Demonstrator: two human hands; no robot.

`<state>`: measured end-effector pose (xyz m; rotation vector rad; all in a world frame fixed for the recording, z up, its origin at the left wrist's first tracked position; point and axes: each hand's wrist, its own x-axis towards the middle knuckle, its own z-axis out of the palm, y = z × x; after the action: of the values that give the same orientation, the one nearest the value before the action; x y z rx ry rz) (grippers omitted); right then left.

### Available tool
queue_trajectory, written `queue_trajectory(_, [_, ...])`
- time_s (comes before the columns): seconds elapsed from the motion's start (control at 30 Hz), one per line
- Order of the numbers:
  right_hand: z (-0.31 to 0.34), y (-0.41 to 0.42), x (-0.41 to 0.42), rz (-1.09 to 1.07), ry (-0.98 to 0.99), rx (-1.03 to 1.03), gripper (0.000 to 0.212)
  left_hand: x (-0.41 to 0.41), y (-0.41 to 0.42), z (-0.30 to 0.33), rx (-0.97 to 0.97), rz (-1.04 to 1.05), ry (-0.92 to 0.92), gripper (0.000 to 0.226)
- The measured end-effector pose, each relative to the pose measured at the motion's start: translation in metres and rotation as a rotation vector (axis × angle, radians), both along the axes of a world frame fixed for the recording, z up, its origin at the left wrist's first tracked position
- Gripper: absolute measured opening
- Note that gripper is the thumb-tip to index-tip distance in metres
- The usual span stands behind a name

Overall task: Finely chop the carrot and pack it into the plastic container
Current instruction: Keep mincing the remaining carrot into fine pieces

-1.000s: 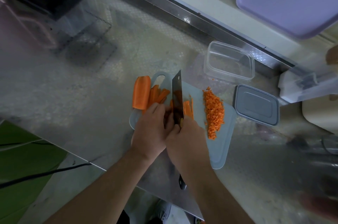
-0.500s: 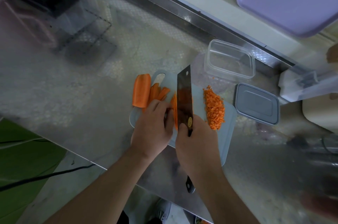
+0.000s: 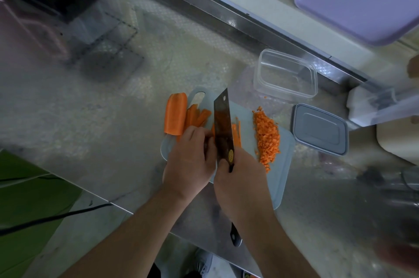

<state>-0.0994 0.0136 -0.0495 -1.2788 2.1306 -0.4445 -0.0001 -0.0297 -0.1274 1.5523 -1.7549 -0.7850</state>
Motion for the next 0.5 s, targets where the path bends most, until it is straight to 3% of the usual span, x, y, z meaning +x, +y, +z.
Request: queue_trajectory(0.5, [-0.002,-0.003,0.012,-0.03,0.004,0.061,0.015,-0.001,0.001,0.0,0.049,0.026,0.022,0.006])
